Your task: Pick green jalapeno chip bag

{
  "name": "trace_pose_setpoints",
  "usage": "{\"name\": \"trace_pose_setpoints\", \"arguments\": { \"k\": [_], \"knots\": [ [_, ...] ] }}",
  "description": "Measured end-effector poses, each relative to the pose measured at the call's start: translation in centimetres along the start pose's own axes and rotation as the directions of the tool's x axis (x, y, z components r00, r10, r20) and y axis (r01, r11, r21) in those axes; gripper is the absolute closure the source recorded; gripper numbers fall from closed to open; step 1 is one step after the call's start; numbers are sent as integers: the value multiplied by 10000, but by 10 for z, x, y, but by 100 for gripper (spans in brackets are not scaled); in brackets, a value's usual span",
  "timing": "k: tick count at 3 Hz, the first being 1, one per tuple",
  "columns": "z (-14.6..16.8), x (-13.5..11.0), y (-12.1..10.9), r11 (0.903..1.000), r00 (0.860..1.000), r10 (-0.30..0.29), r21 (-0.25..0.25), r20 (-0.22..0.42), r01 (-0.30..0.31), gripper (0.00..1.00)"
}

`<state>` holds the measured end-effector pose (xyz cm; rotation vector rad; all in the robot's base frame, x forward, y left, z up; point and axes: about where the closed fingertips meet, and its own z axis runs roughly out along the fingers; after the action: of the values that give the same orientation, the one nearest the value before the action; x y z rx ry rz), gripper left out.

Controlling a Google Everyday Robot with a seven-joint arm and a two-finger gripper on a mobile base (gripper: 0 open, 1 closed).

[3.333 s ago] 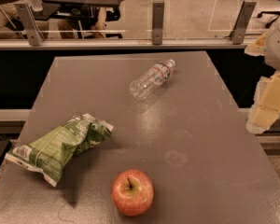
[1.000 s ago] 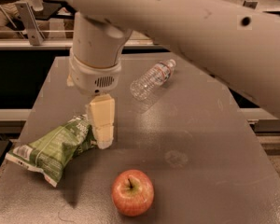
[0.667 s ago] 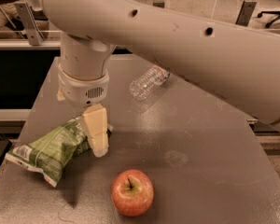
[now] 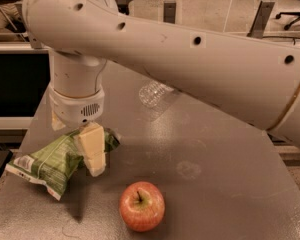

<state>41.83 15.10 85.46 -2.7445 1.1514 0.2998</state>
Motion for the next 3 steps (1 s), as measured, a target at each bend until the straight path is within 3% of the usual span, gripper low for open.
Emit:
{"name": "trace_pose_setpoints", "arguments": {
  "k": [1,3],
  "knots": [
    [-1,-5,3,9997,9997,-147,-217,191,151,49],
    [-40,0,-3,9997,9958,-130,-183,906,147,95]
  ]
}}
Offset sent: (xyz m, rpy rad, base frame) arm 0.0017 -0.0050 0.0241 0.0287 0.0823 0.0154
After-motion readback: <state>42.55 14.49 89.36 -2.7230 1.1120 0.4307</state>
